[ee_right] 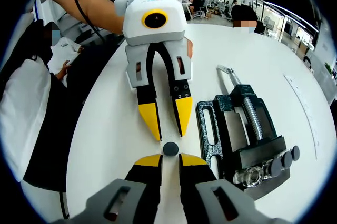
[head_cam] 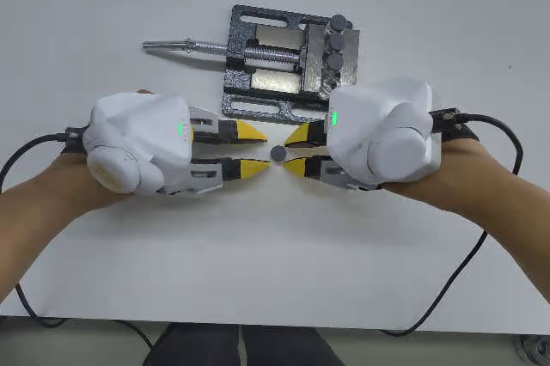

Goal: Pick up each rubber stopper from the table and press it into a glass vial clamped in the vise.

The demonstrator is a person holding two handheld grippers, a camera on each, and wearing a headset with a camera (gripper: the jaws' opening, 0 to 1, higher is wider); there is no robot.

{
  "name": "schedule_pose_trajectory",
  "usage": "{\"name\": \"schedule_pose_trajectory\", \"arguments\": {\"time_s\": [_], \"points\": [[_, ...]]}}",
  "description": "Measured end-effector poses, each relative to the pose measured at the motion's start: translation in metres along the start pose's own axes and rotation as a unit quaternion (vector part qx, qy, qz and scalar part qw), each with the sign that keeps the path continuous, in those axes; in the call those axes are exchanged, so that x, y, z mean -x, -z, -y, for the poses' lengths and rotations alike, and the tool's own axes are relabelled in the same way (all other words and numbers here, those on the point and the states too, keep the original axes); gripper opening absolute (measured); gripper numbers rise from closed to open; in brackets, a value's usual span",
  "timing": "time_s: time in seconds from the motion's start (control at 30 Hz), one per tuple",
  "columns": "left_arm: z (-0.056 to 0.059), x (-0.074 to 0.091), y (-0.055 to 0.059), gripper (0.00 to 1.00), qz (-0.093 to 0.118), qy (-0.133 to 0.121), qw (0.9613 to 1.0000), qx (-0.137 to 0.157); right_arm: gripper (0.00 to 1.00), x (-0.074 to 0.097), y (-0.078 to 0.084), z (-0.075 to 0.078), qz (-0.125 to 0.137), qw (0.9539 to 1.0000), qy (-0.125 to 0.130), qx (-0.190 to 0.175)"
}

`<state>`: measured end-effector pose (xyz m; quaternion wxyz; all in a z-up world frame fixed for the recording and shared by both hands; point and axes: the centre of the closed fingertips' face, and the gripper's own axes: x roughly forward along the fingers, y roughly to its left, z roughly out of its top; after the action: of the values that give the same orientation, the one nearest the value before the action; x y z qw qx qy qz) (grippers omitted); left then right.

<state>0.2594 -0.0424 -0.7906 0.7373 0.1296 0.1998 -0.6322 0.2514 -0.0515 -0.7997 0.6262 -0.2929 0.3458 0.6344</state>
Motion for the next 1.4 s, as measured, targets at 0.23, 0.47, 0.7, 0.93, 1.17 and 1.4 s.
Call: {"name": "schedule_pose_trajectory", "arguments": {"time_s": [0.23, 0.47, 0.7, 0.93, 1.17, 1.4], "points": [[-0.003, 0.010, 0.000, 0.14, 0.010, -0.009, 0.9999, 0.007, 0.13, 0.003, -0.004, 0.000, -0.018, 0.9994, 0.007, 0.030], [-0.002, 0.018, -0.004, 0.16, 0.025, -0.012, 0.9996, 0.011, 0.14, 0.002, -0.008, 0.001, -0.029, 0.9987, 0.004, 0.042], [-0.002, 0.025, -0.004, 0.17, 0.030, -0.015, 0.9994, 0.006, 0.15, 0.000, -0.011, -0.001, -0.052, 0.9958, 0.001, 0.076], [-0.004, 0.030, -0.003, 0.17, 0.033, -0.020, 0.9992, 0.007, 0.15, -0.003, -0.012, -0.003, -0.081, 0.9896, -0.001, 0.119], [-0.005, 0.034, -0.002, 0.17, 0.036, -0.025, 0.9990, 0.008, 0.15, -0.005, -0.012, -0.004, -0.112, 0.9805, -0.007, 0.161], [-0.006, 0.036, -0.002, 0.17, 0.039, -0.028, 0.9988, 0.008, 0.14, -0.007, -0.011, -0.003, -0.129, 0.9759, -0.011, 0.176]]}}
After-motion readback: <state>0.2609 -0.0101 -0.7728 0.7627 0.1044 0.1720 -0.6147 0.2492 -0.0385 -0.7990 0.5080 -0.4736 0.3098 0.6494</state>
